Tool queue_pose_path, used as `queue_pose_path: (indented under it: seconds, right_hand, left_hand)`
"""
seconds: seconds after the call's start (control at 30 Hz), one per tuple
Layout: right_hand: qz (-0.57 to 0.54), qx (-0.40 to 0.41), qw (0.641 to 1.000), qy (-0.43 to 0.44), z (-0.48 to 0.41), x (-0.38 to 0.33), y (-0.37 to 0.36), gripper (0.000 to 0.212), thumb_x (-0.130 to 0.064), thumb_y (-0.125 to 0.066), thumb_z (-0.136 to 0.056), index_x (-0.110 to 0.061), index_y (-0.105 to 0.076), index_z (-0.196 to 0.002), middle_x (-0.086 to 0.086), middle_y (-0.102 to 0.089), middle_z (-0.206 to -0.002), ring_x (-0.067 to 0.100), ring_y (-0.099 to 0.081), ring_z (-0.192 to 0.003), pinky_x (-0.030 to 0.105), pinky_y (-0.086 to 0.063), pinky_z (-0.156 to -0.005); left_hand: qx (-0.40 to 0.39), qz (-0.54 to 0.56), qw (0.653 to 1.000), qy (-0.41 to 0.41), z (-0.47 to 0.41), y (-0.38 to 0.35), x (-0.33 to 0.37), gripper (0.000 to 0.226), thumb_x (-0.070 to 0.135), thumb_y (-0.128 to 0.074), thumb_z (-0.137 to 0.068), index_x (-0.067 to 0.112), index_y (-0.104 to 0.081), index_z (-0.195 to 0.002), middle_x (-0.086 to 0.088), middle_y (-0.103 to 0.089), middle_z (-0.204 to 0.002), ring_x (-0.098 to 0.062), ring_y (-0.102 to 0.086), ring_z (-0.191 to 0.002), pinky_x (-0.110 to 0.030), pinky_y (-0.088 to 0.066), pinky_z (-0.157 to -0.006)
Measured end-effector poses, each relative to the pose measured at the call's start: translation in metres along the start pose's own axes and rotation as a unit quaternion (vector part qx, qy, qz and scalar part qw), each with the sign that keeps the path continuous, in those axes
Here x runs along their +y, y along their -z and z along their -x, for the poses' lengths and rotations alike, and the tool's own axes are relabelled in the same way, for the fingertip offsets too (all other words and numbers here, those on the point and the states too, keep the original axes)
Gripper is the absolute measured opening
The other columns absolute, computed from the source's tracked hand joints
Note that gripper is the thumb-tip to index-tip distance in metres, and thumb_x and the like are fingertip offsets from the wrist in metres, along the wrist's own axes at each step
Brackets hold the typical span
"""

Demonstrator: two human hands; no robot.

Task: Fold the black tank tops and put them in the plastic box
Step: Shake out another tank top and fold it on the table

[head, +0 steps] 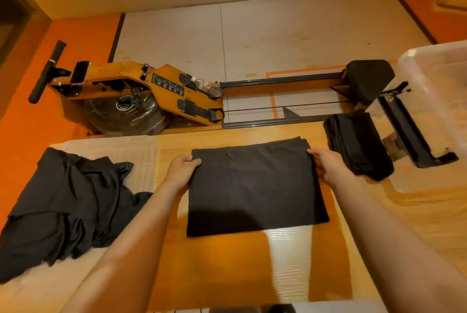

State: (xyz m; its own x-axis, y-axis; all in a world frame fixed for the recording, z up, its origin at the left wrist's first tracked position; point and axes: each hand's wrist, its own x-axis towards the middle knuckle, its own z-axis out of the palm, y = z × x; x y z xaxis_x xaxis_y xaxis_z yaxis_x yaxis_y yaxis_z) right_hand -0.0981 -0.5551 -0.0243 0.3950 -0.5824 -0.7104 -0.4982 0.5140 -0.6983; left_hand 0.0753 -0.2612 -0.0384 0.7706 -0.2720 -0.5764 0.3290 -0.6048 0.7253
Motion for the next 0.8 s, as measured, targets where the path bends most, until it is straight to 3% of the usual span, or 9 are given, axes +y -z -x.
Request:
queue_pose_path:
  seconds: [0.07,0.17,0.27,0.33,0.43,0.53,0.57,0.67,0.8]
  right_hand:
    - [0.008,0.008,1.0,-0.005,-0.007,-0.002,-0.004,0.011,-0.018,-0.067,-0.088,-0.01,-0.064,-0.094,0.004,-0.066,-0.099,0.015,-0.059,-0.083,0.027,-0.044,-0.062]
    - [0.066,0.026,0.997,0.032,-0.013,-0.001,-0.007,0.011,-0.019,-0.071,-0.085,-0.013,-0.063,-0.085,0.003,-0.064,-0.09,0.018,-0.06,-0.085,0.026,-0.046,-0.064]
    - [0.135,0.071,0.983,0.099,-0.015,0.001,-0.007,0.014,-0.02,-0.069,-0.086,-0.016,-0.059,-0.077,0.009,-0.066,-0.097,0.024,-0.06,-0.097,0.035,-0.05,-0.083]
    - [0.147,0.082,0.978,0.122,-0.012,-0.003,-0.009,0.016,-0.021,-0.067,-0.087,-0.02,-0.057,-0.075,0.008,-0.066,-0.099,0.024,-0.06,-0.099,0.039,-0.049,-0.09]
    - [0.163,0.084,0.974,0.133,-0.012,-0.006,-0.016,0.015,-0.018,-0.065,-0.089,-0.018,-0.056,-0.077,0.006,-0.065,-0.09,0.024,-0.062,-0.089,0.039,-0.05,-0.081]
    - [0.18,0.088,0.973,0.112,-0.013,-0.004,-0.022,0.008,-0.019,-0.063,-0.09,-0.016,-0.06,-0.096,0.009,-0.065,-0.103,0.024,-0.061,-0.093,0.037,-0.051,-0.08]
    - [0.178,0.093,0.973,0.113,-0.012,-0.004,-0.022,0.016,-0.019,-0.062,-0.09,-0.015,-0.059,-0.106,0.008,-0.063,-0.107,0.022,-0.059,-0.095,0.034,-0.048,-0.079]
    - [0.208,0.122,0.957,0.164,0.002,0.003,-0.022,0.034,-0.019,-0.061,-0.092,-0.012,-0.051,-0.124,0.003,-0.056,-0.113,0.015,-0.052,-0.099,0.028,-0.041,-0.081]
    - [0.337,0.136,0.901,0.239,0.025,0.04,-0.013,0.042,-0.02,-0.063,-0.091,-0.012,-0.051,-0.13,0.006,-0.055,-0.126,0.019,-0.051,-0.115,0.031,-0.045,-0.093]
  left_hand:
    - [0.014,-0.005,1.0,0.003,-0.006,-0.001,-0.005,0.018,0.024,-0.059,-0.094,0.007,-0.064,-0.088,-0.013,-0.068,-0.097,-0.03,-0.063,-0.101,-0.04,-0.047,-0.082]
    - [0.021,0.001,1.0,-0.015,0.005,-0.003,0.001,0.016,0.02,-0.052,-0.099,0.009,-0.059,-0.089,-0.009,-0.066,-0.098,-0.024,-0.063,-0.096,-0.032,-0.048,-0.075]
    - [0.028,0.005,0.999,-0.026,0.013,-0.002,0.008,0.014,0.019,-0.047,-0.101,0.013,-0.056,-0.092,0.001,-0.06,-0.091,-0.017,-0.059,-0.089,-0.014,-0.045,-0.061]
    - [0.03,0.016,0.999,-0.034,0.014,0.001,0.011,0.018,0.018,-0.043,-0.102,0.008,-0.056,-0.094,-0.001,-0.057,-0.088,-0.016,-0.054,-0.086,-0.018,-0.042,-0.062]
    - [0.022,0.001,0.999,-0.03,0.013,0.003,0.012,0.02,0.018,-0.041,-0.102,0.004,-0.053,-0.094,-0.007,-0.053,-0.089,-0.015,-0.049,-0.081,-0.025,-0.037,-0.067]
    - [0.039,-0.019,0.999,-0.005,0.007,0.003,0.012,0.012,0.017,-0.045,-0.1,0.011,-0.047,-0.09,-0.001,-0.048,-0.082,-0.015,-0.046,-0.08,-0.027,-0.035,-0.062]
    - [0.053,-0.042,0.998,0.002,0.007,0.003,0.014,0.008,0.018,-0.047,-0.1,0.01,-0.047,-0.099,0.0,-0.049,-0.084,-0.016,-0.048,-0.084,-0.029,-0.036,-0.065]
    - [0.117,-0.162,0.979,-0.045,0.005,0.002,0.013,0.03,0.022,-0.052,-0.097,0.008,-0.042,-0.123,-0.007,-0.056,-0.099,-0.026,-0.056,-0.096,-0.037,-0.043,-0.079]
    - [0.17,-0.317,0.919,-0.162,0.016,-0.033,0.012,0.054,0.027,-0.057,-0.094,0.004,-0.04,-0.139,-0.015,-0.044,-0.14,-0.031,-0.039,-0.131,-0.042,-0.032,-0.108]
